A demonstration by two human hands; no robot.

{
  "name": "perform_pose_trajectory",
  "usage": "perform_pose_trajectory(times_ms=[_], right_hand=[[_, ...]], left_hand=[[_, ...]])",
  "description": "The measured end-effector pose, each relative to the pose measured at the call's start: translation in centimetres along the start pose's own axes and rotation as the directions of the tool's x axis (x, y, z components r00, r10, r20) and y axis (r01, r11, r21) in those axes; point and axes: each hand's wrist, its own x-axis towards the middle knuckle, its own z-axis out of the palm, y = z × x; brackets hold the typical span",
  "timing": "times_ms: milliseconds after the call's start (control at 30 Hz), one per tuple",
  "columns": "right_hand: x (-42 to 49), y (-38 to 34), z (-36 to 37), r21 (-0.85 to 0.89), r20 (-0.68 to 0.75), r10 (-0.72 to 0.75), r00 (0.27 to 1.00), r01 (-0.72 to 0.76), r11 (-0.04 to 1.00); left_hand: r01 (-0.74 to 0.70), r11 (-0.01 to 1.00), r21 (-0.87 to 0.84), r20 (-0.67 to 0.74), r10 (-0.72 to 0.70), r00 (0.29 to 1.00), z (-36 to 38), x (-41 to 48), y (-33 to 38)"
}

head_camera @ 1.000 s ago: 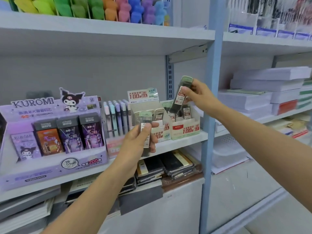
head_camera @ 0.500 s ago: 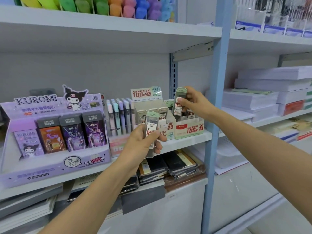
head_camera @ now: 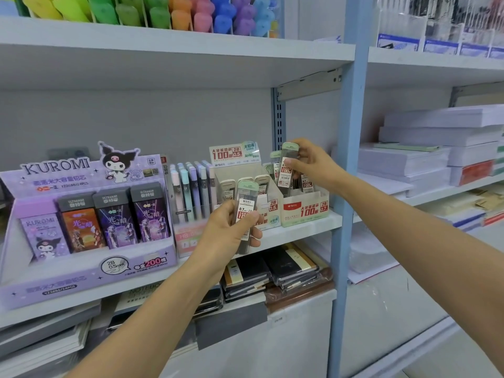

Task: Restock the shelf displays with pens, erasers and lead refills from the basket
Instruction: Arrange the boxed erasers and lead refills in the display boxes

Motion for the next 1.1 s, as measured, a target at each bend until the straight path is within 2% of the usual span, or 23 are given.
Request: perform_pose_trajectory(times_ms=[167,267,400,500,700,833,1000,1100], right_hand=[[0.2,-0.3,-1.1,0.159,-0.098,0.020,0.995,-0.004,0.987],[0.1,-0.4,-1.2,0.081,-0.071,-0.018,0.997,0.024,0.996],[-0.2,-0.3,-0.7,-0.040,0.033,-0.062,0.998,0.063,0.997],[-0.7,-0.3,-1.2,-0.045,0.068,-0.062,0.996,0.065,0.997],[-1.1,0.3,-1.8,-0.003,-0.018,-0.078,0.997,0.078,0.997],[-0.9,0.4,-1.9,0.027,-0.003,-0.079,0.997,0.079,0.996],[-0.4,1.2,-2.7,0.006,-0.178,-0.057,0.982,0.060,0.998],[-0.6,1.6,-2.3,-0.088,-0.035,-0.003,0.999,0.000,0.996]], left_hand=[[0.002,1.000,-0.003,-0.001,-0.002,1.000,-0.1,0.0,-0.1],[0.003,1.000,-0.003,-0.005,-0.003,1.000,0.0,0.0,-0.1],[0.001,1.000,-0.022,-0.007,-0.002,1.000,0.1,-0.2,-0.2],[0.001,1.000,-0.030,-0.003,-0.001,1.000,0.0,-0.3,-0.3],[0.003,0.998,-0.057,-0.003,-0.003,1.000,0.3,-0.2,-0.5],[0.001,0.998,-0.061,-0.005,-0.002,1.000,0.4,-0.1,-0.5],[0.023,0.998,-0.064,-0.009,-0.024,1.000,0.5,0.0,-0.5],[0.024,0.997,-0.078,-0.011,-0.025,1.000,0.8,0.0,-0.5]])
